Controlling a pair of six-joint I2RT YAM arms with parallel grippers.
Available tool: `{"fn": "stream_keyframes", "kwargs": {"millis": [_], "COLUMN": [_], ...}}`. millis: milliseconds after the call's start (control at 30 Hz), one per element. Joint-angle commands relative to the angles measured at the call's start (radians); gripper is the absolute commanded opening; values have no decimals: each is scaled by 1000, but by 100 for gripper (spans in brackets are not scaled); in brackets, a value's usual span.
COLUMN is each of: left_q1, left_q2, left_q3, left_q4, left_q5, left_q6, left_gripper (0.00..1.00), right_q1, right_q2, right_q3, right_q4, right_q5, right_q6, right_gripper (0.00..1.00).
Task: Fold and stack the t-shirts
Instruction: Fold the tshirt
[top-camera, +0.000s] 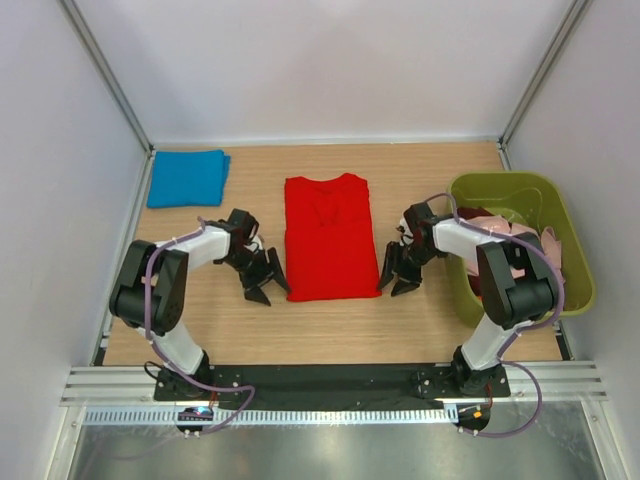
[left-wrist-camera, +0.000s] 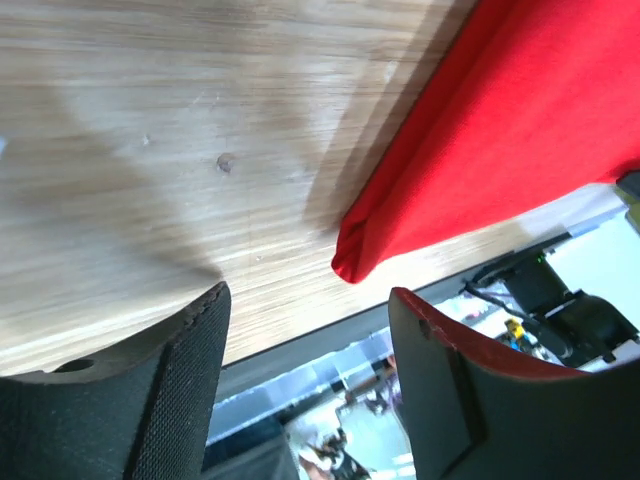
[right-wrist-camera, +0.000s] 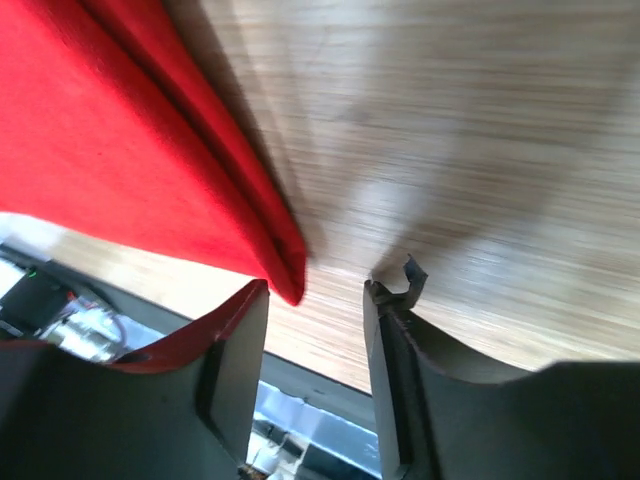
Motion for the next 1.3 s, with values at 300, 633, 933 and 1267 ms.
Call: {"fn": "stream_keyframes", "kwargs": {"millis": [300, 633, 933, 1267], "left_q1": [3, -3, -26, -26], "left_q2": [106, 165, 191, 208], "left_q3": [165, 117, 67, 70], "left_q4": [33, 130, 262, 333], "left_q5": [-29, 31, 80, 44], "left_q6": [79, 64, -14, 9], "left_gripper": [57, 56, 49, 17], "right_q1": [-2, 67, 65, 65], "right_q2": [90, 90, 137, 127], "right_q3": [170, 72, 54, 31], "right_q4": [-30, 102, 173, 268], "right_q5": [89, 63, 55, 26], "right_q6": [-122, -65, -57, -37], "right_gripper": [51, 50, 49, 30]}}
